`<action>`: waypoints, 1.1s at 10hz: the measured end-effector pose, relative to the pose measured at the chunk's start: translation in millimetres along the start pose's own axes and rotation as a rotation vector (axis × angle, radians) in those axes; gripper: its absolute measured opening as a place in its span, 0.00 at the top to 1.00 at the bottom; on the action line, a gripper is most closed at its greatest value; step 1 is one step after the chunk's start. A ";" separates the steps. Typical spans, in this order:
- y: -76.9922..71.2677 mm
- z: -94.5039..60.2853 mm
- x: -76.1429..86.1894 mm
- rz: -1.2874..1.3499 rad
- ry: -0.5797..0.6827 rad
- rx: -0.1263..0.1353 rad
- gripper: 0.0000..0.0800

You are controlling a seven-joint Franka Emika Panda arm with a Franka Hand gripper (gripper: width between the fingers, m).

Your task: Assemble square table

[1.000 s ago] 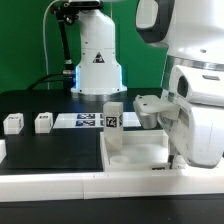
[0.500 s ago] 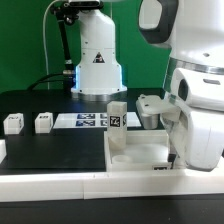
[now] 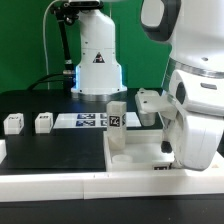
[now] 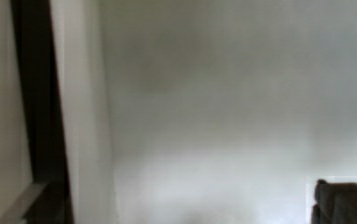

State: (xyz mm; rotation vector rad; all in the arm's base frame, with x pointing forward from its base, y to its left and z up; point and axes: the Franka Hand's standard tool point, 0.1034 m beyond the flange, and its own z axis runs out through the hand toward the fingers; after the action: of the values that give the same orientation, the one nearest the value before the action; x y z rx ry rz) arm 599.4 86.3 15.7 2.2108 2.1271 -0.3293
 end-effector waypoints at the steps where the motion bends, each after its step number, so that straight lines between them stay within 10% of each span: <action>1: -0.4 -0.1 -0.1 0.000 -0.001 0.002 0.19; 7: -17.7 -72.5 -29.3 0.310 0.057 -0.097 0.19; 11: -56.3 -104.5 -71.5 0.754 0.053 0.039 0.19</action>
Offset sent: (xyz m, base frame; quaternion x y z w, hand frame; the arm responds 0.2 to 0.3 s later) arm -0.0023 -0.0152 0.0529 -0.0645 -0.0159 0.0589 0.9960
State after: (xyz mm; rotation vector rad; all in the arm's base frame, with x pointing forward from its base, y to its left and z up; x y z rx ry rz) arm 553.5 38.5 137.3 2.8372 1.1553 -0.2565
